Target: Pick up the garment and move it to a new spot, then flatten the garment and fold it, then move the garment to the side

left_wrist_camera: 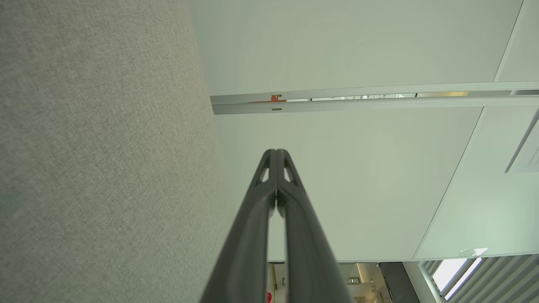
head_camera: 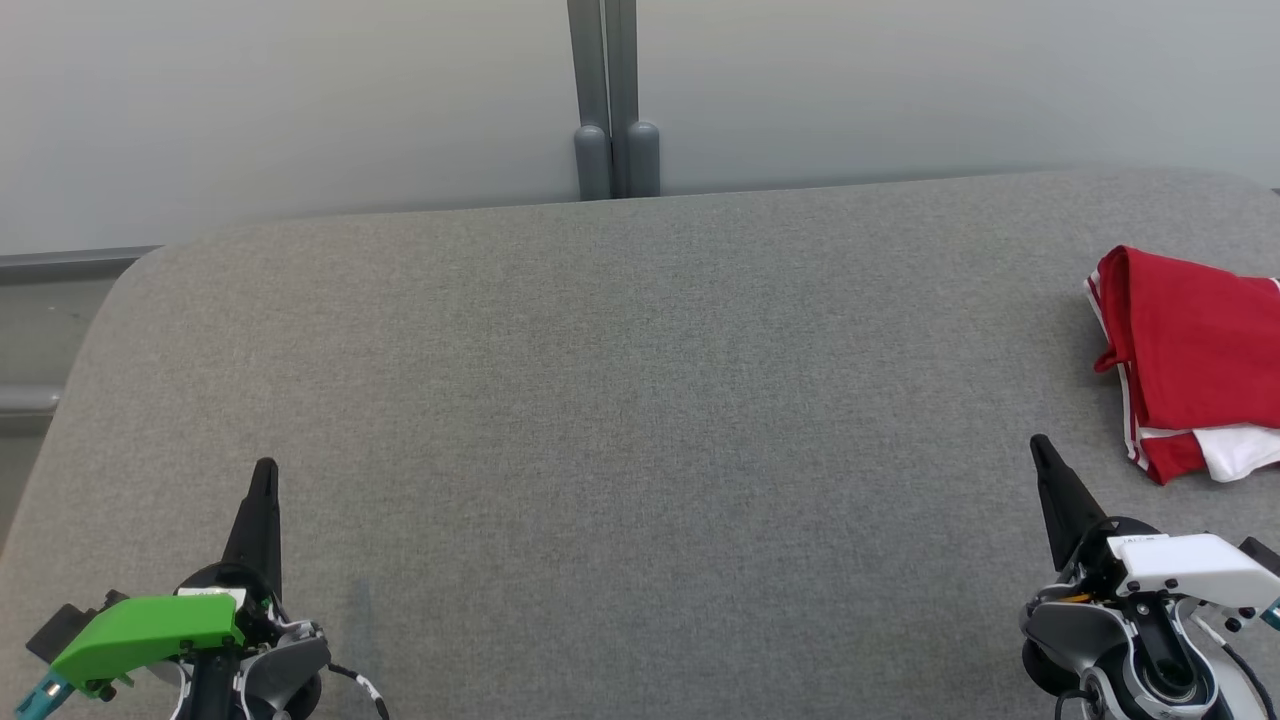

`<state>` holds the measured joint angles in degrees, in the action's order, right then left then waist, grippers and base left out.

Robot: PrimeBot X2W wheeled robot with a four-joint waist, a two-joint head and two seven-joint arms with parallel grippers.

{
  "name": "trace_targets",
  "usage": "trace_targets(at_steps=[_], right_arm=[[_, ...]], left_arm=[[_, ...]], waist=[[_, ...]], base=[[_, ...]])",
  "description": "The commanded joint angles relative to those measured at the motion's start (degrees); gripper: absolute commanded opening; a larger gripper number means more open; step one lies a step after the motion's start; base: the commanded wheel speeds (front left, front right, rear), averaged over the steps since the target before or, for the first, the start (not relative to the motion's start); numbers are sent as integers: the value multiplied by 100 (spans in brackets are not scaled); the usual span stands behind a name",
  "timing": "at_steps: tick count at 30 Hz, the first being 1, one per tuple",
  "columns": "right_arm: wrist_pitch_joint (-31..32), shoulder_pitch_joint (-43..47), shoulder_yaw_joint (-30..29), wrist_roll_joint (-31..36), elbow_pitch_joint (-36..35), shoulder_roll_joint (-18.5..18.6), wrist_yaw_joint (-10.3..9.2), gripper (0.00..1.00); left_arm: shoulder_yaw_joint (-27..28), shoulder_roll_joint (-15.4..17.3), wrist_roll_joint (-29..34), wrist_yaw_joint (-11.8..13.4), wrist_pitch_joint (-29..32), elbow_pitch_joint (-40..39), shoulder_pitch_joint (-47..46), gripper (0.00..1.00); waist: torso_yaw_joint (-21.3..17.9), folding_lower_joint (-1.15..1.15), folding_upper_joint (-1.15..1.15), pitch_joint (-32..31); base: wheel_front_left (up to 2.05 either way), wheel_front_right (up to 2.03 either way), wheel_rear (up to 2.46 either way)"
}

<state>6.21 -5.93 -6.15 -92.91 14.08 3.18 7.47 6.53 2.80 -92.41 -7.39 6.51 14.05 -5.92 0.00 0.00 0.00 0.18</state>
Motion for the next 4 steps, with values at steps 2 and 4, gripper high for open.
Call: trace_targets(at_steps=[2,4], right_arm=[[20,-43,-15,35,-20,4,4,0],[22,-43,-15,37,-20,4,4,0]], left_arm=[[15,13,-1,-32,23,2,-66,0],[15,13,-1,-32,24,2,-66,0]], waist=[[0,0,0,0],[0,0,0,0]], base=[[0,0,0],[0,0,0]])
